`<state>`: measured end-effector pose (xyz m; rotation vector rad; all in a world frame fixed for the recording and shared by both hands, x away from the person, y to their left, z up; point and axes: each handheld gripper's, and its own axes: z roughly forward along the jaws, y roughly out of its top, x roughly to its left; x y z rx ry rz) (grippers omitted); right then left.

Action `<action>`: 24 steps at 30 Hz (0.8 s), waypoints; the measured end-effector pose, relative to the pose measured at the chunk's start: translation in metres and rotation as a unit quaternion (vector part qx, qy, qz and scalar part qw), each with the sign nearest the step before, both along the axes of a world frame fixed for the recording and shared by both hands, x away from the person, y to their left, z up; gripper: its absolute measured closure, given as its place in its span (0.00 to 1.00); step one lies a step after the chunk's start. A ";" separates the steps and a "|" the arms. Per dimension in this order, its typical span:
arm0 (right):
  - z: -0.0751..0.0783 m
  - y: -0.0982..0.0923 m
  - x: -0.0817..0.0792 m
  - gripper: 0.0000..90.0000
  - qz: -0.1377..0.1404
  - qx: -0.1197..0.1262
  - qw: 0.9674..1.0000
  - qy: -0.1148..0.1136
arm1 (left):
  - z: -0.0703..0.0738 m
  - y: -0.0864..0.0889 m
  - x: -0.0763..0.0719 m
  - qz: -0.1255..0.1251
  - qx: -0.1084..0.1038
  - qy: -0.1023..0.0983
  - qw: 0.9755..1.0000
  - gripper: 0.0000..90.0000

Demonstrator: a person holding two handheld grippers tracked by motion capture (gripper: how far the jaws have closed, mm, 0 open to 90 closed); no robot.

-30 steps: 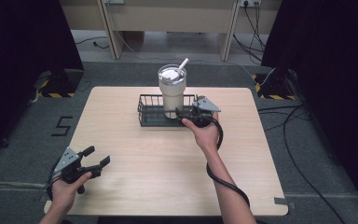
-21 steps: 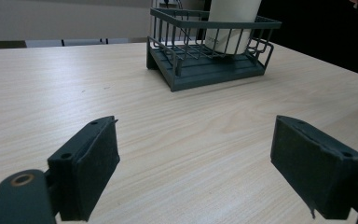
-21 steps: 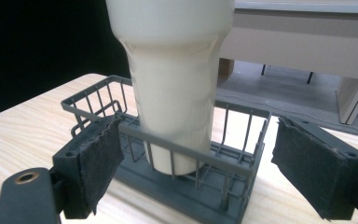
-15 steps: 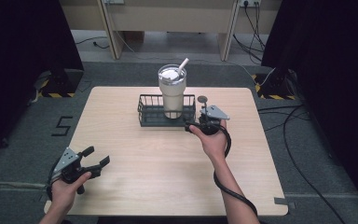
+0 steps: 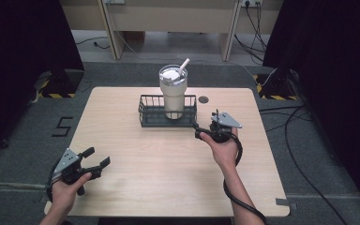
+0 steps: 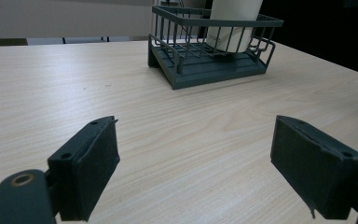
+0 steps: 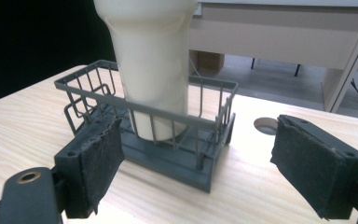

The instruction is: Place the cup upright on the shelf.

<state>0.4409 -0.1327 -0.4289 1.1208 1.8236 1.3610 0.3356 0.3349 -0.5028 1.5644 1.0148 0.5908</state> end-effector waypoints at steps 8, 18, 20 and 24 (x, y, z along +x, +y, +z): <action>-0.009 -0.013 -0.014 0.18 -0.006 -0.002 1.000 0.002 | 0.000 -0.001 0.000 -0.001 0.001 0.000 1.000 0.16; -0.021 -0.038 -0.032 0.18 -0.026 0.005 1.000 0.010 | 0.000 -0.001 0.000 0.000 0.003 0.000 1.000 0.16; -0.024 -0.042 -0.035 0.19 -0.030 0.006 0.999 0.011 | 0.000 -0.001 0.000 0.001 0.003 0.000 1.000 0.16; -0.027 -0.047 -0.041 0.19 -0.035 0.006 0.999 0.014 | 0.000 -0.002 0.000 0.001 0.003 0.000 1.000 0.16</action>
